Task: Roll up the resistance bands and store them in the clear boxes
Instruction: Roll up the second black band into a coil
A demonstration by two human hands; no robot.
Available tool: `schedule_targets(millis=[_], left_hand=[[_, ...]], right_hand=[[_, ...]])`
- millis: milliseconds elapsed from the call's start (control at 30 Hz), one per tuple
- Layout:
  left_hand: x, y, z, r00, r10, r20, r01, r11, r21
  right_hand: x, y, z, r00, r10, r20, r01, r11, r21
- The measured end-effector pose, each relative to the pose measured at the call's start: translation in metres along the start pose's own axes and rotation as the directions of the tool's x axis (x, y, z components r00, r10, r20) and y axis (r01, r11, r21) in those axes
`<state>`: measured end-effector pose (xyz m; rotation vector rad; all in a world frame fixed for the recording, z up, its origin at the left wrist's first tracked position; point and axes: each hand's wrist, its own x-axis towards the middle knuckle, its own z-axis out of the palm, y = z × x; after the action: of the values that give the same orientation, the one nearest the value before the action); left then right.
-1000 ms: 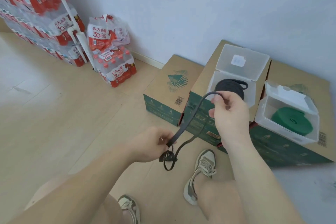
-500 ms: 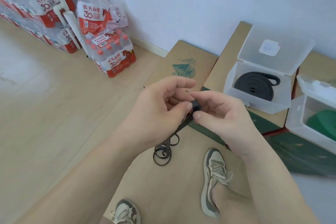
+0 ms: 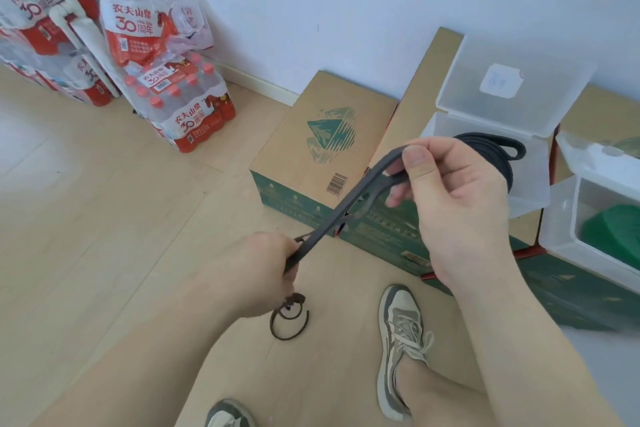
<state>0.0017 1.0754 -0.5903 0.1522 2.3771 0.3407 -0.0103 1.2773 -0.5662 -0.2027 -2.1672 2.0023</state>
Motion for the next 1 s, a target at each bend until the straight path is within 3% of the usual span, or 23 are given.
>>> schedule_targets(millis=[67,133,267,433,500,600,767,900,1000], left_hand=[[-0.001,-0.007,-0.007,0.995,-0.032,-0.092,0.029,0.999,-0.033],[-0.005,-0.013,-0.017,0.971,-0.043,-0.237,0.012,0.992,-0.129],[-0.017,-0.012,-0.030,0.877,0.013,-0.480,-0.155,0.954,-0.257],[-0.016,-0.004,-0.024,0.842,0.208,-0.499,-0.341,0.920,-0.192],[-0.014,-0.006,-0.024,0.781,0.263,-0.567,-0.446,0.870,-0.211],[-0.014,-0.012,-0.026,0.751,0.209,-0.626,-0.495,0.806,-0.325],[-0.017,-0.017,-0.026,0.784,0.196,-0.589,-0.487,0.782,-0.388],[-0.012,-0.021,-0.020,0.921,0.059,-0.385,-0.173,0.948,-0.267],[-0.013,-0.022,-0.017,0.984,-0.010,-0.179,-0.005,0.997,-0.083]], right_hand=[[-0.004,0.001,0.001,1.000,0.014,0.005,-0.013,0.995,-0.095],[-0.006,0.008,0.001,0.995,0.086,0.050,-0.067,0.952,-0.300],[-0.009,0.028,0.015,0.976,0.179,0.124,-0.103,0.881,-0.462],[-0.018,0.033,0.040,0.897,0.013,0.442,0.125,0.951,-0.282],[-0.020,0.037,0.044,0.891,-0.010,0.455,0.115,0.972,-0.205],[-0.014,0.040,0.040,0.899,0.070,0.432,0.017,0.981,-0.195],[-0.016,0.038,0.045,0.910,0.078,0.407,0.019,0.973,-0.230],[-0.011,0.027,0.040,0.970,0.081,0.230,-0.084,0.996,0.003],[-0.001,0.018,0.027,0.985,0.152,0.086,-0.169,0.951,0.261]])
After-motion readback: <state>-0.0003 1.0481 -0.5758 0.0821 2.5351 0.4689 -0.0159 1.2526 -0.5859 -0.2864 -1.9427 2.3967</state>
